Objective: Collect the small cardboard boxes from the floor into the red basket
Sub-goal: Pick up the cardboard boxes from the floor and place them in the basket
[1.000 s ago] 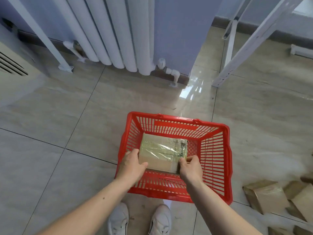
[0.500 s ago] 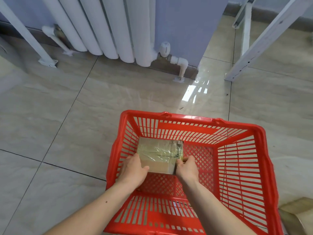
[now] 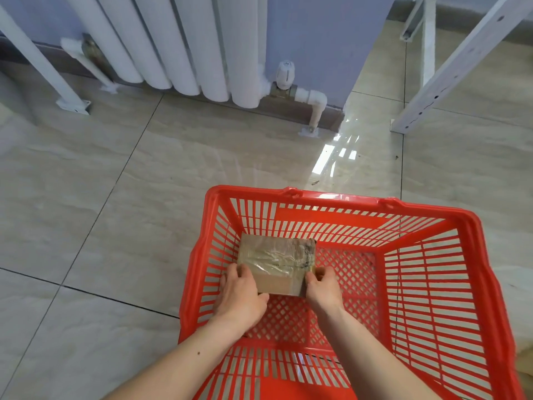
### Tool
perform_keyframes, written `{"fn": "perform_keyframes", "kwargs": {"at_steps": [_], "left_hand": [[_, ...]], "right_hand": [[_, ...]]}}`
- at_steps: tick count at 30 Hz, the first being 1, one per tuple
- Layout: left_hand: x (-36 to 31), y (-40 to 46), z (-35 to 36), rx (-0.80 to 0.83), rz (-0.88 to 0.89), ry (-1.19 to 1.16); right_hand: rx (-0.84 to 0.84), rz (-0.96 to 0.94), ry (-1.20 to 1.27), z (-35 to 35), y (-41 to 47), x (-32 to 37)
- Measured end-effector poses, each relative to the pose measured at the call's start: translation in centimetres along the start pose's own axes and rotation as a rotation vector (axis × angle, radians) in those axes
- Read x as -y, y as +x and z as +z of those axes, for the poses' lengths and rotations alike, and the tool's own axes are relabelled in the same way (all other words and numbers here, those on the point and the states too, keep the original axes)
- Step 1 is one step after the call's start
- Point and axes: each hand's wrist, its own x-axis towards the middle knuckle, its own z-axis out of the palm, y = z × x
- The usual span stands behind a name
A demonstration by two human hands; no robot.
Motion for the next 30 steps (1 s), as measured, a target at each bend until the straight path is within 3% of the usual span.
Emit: {"fn": "perform_keyframes", "kwargs": {"at_steps": [13, 30], "left_hand": [[-4.1, -9.2, -7.6, 0.087, 0.056, -0.016], [-15.5, -24.1, -20.4, 0.018, 0.206, -0.16]], "right_hand": [[-0.018, 0.009, 0.098, -6.6, -10.4, 4.6], [0.025, 0.02, 0.45, -22.8, -27.6, 10.3]]}}
